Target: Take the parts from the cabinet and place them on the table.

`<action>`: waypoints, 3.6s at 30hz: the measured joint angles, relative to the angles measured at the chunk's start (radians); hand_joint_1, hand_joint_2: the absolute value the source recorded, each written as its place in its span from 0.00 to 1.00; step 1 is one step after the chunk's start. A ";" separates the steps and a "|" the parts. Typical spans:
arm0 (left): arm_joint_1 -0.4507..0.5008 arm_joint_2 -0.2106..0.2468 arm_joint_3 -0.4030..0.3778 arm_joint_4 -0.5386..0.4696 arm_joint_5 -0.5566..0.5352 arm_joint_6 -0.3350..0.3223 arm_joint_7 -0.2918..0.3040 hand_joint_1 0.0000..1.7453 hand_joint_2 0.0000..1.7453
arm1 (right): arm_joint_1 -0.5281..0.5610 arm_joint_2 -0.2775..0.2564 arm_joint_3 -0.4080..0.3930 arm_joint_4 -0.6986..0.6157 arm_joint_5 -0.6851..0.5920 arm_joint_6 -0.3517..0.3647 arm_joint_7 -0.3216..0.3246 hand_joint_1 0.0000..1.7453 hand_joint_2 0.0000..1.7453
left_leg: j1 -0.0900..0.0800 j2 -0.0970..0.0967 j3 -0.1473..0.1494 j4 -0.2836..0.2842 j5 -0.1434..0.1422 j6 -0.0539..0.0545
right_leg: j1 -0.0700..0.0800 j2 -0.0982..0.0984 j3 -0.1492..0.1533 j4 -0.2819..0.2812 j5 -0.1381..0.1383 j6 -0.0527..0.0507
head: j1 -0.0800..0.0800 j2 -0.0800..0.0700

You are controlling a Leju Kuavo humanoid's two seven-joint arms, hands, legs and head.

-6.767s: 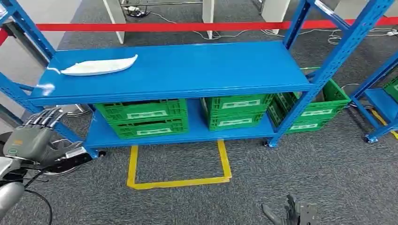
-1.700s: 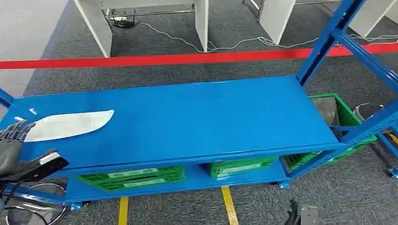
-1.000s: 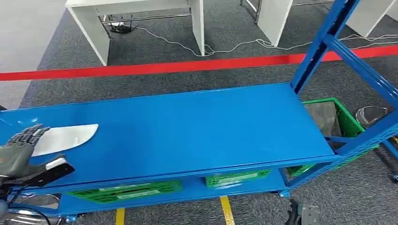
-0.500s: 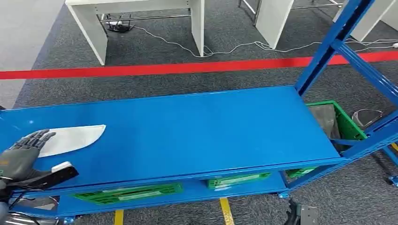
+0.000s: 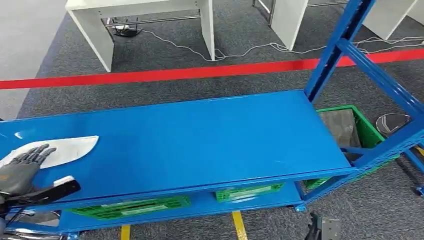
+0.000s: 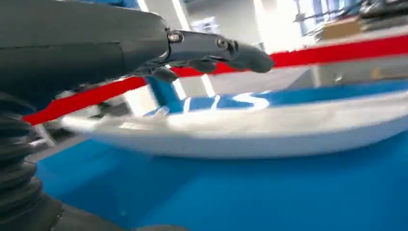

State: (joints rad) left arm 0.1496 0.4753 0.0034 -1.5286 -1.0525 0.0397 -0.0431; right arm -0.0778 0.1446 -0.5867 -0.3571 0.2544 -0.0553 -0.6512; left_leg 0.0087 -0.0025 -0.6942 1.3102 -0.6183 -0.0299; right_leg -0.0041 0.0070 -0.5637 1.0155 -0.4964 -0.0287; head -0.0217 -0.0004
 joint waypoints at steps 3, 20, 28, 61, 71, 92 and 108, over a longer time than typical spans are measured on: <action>-0.007 0.002 0.016 0.031 -0.031 0.015 0.003 0.00 1.00 | -0.003 0.000 -0.001 0.005 0.004 0.000 0.000 0.00 0.00 | 0.001 0.000 0.047 -0.116 0.099 0.006 | 0.003 0.001 0.007 0.000 -0.002 -0.001 | 0.001 0.000; -0.087 0.018 0.079 0.165 -0.093 0.083 -0.021 0.00 1.00 | -0.012 -0.010 -0.005 0.022 0.029 0.003 0.000 0.00 0.00 | -0.005 0.001 0.127 -0.307 0.156 0.042 | 0.005 -0.001 -0.023 0.028 0.013 0.030 | 0.006 0.000; -0.103 0.031 0.083 0.191 -0.103 0.095 -0.026 0.00 1.00 | -0.018 -0.012 -0.009 0.025 0.038 0.005 0.000 0.00 0.00 | -0.002 0.001 0.070 -0.178 0.075 0.000 | 0.004 0.000 0.001 -0.012 0.012 -0.004 | 0.001 0.000; -0.307 -0.023 -0.071 0.413 -0.036 0.146 -0.192 0.00 1.00 | -0.044 -0.015 -0.008 0.049 0.083 0.009 0.000 0.00 0.00 | 0.002 0.001 -0.017 -0.005 0.016 -0.005 | 0.005 0.001 -0.012 -0.013 0.023 -0.004 | 0.002 0.000; -0.327 -0.019 -0.136 0.431 0.109 -0.005 -0.252 1.00 1.00 | -0.049 -0.015 -0.010 0.053 0.079 0.006 0.000 0.00 0.00 | -0.003 -0.001 0.124 -0.314 0.168 0.029 | 0.001 0.002 -0.002 -0.011 0.013 0.036 | 0.003 0.000; -0.256 0.037 -0.150 0.422 0.168 -0.039 -0.247 1.00 1.00 | -0.046 -0.027 -0.014 0.054 0.077 0.004 0.000 0.00 0.00 | -0.002 0.001 -0.013 0.012 0.015 0.001 | 0.000 -0.002 0.010 0.001 -0.002 0.002 | 0.004 0.000; -0.169 0.050 -0.090 0.254 0.331 -0.032 -0.338 1.00 1.00 | -0.047 -0.026 -0.014 0.056 0.081 0.004 0.000 0.00 0.00 | -0.013 0.008 0.138 -0.337 0.175 0.051 | 0.000 -0.001 -0.150 0.301 -0.130 0.047 | 0.007 0.000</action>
State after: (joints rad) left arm -0.0195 0.5249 -0.0866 -1.2742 -0.7217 0.0080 -0.3815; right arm -0.1248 0.1186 -0.6004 -0.3014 0.3353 -0.0515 -0.6512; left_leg -0.0045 0.0052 -0.5560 0.9731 -0.4437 0.0213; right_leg -0.0042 0.0058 -0.7141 1.3163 -0.6260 0.0180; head -0.0149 -0.0004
